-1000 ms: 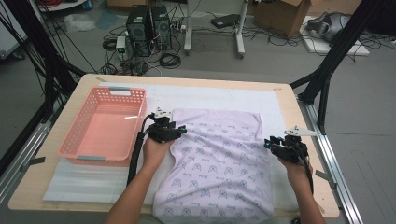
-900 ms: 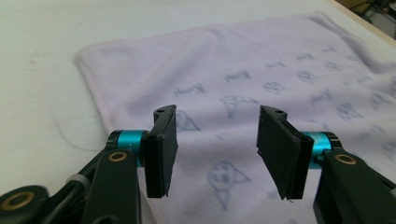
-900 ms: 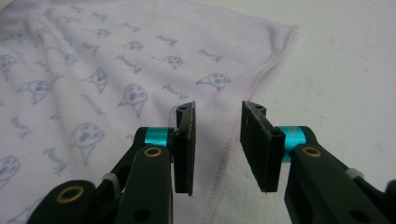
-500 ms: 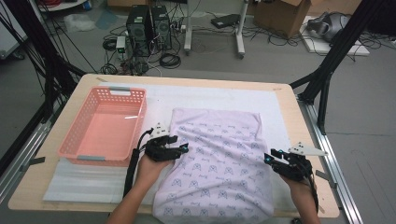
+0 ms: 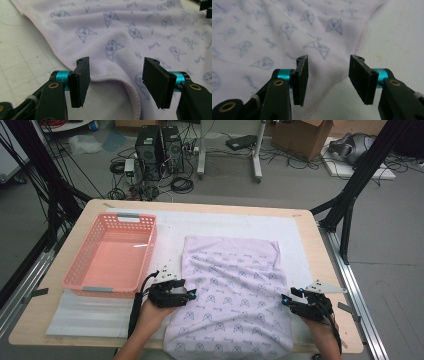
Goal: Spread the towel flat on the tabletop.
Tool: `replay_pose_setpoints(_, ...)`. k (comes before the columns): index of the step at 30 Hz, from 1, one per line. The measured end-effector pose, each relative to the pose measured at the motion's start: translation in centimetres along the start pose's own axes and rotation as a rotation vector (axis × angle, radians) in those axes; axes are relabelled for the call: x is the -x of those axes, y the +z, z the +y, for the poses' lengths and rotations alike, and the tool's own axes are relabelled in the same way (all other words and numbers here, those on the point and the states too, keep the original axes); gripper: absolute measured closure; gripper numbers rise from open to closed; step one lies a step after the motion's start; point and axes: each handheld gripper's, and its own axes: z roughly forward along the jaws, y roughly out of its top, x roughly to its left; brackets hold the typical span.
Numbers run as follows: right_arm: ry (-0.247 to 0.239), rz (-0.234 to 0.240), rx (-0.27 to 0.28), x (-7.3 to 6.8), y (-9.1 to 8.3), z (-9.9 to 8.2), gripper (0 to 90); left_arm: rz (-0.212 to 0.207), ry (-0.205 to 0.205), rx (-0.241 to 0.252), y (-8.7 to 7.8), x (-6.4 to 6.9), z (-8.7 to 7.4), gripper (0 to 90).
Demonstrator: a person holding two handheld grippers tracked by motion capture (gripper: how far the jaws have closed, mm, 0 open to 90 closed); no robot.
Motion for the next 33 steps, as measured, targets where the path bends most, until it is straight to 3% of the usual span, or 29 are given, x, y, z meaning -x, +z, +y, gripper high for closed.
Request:
replay_pose_setpoints(3, 0.003, -0.001, -0.018, 0.1, 0.6, -0.3, 53.1, 0.036, 0.022, -0.043, 0.3, 0.4, 0.0, 53.7)
replay_pose_setpoints(7, -0.012, -0.016, -0.035, -0.1, 0.8, -0.2, 58.5, 0.097, 0.003, -0.045, 0.3, 0.1, 0.2, 84.8)
replay_pose_setpoints(10, 0.006, -0.011, -0.033, 0.0, 0.9, -0.1, 70.5, 0.178, -0.031, -0.021, 0.1, -0.8, 0.4, 85.9)
replay_pose_setpoints(12, 0.007, 0.006, -0.036, 0.1, 1.2, 0.2, 82.0, 0.192, -0.074, -0.010, -0.2, -1.5, 0.4, 86.1)
replay_pose_setpoints(16, -0.011, 0.009, -0.036, -0.2, 2.1, 0.9, 85.4, 0.260, -0.046, 0.011, -0.3, -1.7, 0.4, 86.4)
replay_pose_setpoints(19, -0.001, -0.014, -0.026, -0.1, 3.0, 1.6, 86.1, 0.305, -0.087, 0.034, -0.4, -2.4, 0.5, 86.4)
replay_pose_setpoints(22, -0.010, -0.060, -0.030, 0.0, 4.0, 2.5, 86.5, 0.325, -0.083, 0.033, -0.3, -2.5, 0.6, 86.4)
replay_pose_setpoints(25, -0.015, -0.088, -0.017, 0.3, 4.8, 3.1, 86.7, 0.313, -0.094, 0.032, -0.3, -2.7, 0.6, 86.2)
replay_pose_setpoints(27, 0.000, -0.096, -0.022, 0.5, 5.1, 3.3, 86.5, 0.287, -0.071, 0.034, -0.5, -2.5, 0.5, 83.0)
replay_pose_setpoints(28, 0.001, -0.100, -0.022, 0.5, 5.1, 3.3, 85.1, 0.277, -0.079, 0.035, -0.6, -2.4, 0.5, 73.2)
replay_pose_setpoints(29, 0.000, -0.105, -0.021, 0.4, 5.0, 3.2, 81.3, 0.238, -0.092, 0.026, -0.8, -2.3, 0.3, 65.4)
replay_pose_setpoints(30, -0.001, -0.111, -0.017, 0.3, 4.7, 3.1, 72.0, 0.222, -0.098, 0.021, -1.0, -2.2, 0.1, 59.0)
replay_pose_setpoints(33, 0.008, -0.094, -0.001, 0.3, 3.7, 2.6, 62.8, 0.173, -0.097, 0.000, -1.7, -1.6, -0.7, 51.1)
